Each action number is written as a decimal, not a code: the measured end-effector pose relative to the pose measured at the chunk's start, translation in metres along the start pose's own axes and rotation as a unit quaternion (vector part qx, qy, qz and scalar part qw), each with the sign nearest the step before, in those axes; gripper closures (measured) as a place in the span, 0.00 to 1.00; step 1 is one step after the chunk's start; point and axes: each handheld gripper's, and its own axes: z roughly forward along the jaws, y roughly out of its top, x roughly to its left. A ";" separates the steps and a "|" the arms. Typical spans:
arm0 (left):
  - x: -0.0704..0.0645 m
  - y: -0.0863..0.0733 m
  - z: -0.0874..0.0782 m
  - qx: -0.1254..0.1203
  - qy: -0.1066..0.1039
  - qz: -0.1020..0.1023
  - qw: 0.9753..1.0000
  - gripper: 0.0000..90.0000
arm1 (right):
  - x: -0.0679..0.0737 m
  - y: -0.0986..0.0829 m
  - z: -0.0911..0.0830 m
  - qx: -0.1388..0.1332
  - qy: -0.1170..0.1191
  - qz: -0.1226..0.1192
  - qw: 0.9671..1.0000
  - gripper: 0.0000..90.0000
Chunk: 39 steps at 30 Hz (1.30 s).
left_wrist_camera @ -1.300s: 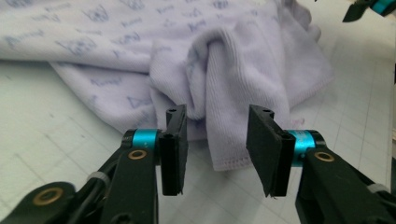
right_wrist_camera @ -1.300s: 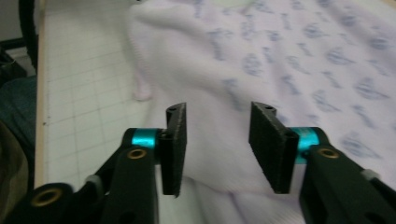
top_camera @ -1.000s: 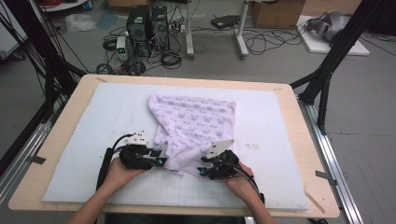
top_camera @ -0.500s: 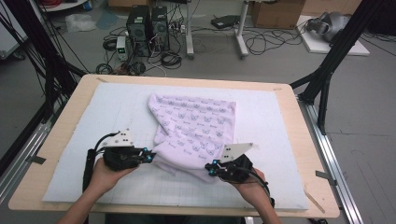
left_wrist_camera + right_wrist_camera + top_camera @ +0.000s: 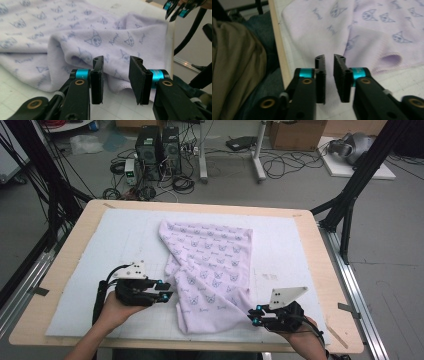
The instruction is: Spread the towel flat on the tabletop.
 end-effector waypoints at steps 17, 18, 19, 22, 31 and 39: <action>0.000 -0.015 0.052 0.095 -0.012 0.017 0.995 0.91 | -0.031 0.015 0.069 0.031 0.008 -0.014 0.999 0.70; 0.000 -0.016 0.050 0.094 -0.013 0.011 0.995 0.93 | -0.031 0.014 0.070 0.030 0.008 -0.012 0.999 0.70; 0.000 -0.016 0.047 0.093 -0.009 0.013 0.996 0.94 | -0.031 0.014 0.070 0.030 0.008 -0.012 0.999 0.70; -0.002 -0.016 0.029 0.082 0.006 0.017 0.997 0.95 | -0.030 0.011 0.069 0.027 0.005 -0.008 1.000 0.71; -0.027 -0.028 -0.038 0.041 0.044 0.023 0.998 0.95 | -0.014 0.014 0.076 0.034 0.014 -0.025 0.999 0.70; -0.053 -0.043 -0.064 0.041 0.036 0.042 0.998 0.93 | 0.006 0.016 0.078 0.054 0.056 -0.049 0.996 0.77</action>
